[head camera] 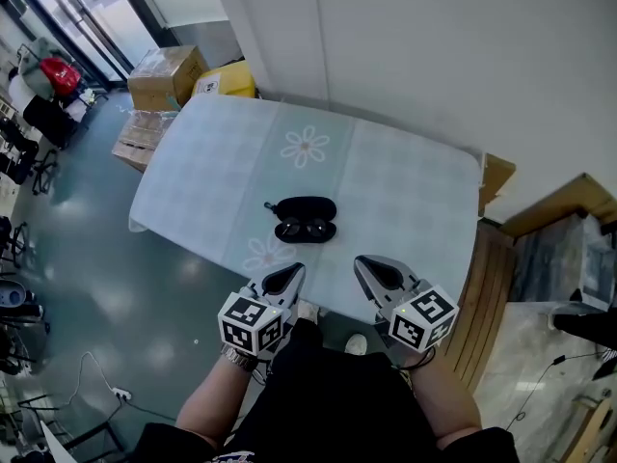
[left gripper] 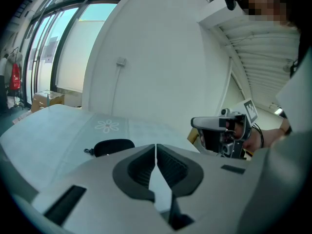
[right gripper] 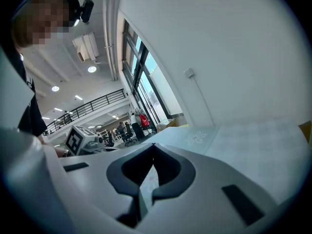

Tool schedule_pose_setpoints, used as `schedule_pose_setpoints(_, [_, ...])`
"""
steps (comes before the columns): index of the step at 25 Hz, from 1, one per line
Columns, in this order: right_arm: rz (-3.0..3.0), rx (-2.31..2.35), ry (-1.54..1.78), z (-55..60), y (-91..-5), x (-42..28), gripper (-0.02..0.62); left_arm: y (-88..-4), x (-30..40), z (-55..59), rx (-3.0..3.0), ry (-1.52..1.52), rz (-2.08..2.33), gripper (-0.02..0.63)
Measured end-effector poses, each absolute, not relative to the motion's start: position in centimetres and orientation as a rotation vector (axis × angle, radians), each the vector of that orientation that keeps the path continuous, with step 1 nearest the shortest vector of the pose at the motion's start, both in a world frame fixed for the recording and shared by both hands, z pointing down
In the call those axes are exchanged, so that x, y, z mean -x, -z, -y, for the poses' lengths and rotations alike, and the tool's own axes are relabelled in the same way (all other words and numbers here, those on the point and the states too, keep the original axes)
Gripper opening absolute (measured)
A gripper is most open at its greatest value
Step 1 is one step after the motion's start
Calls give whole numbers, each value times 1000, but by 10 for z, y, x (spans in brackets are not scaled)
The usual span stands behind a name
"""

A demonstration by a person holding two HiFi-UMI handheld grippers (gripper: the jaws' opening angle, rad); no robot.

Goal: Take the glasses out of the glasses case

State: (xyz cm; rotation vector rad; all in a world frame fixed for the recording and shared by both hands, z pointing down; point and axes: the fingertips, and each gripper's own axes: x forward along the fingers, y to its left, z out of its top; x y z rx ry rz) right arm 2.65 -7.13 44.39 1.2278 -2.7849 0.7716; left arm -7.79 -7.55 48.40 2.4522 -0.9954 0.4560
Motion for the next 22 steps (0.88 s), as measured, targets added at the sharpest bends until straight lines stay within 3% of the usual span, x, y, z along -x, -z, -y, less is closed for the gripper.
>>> schedule_pose_setpoints(22, [2630,-1525,-894,134,-469,-8,23,-545,103,161,-2596,-856,714,35])
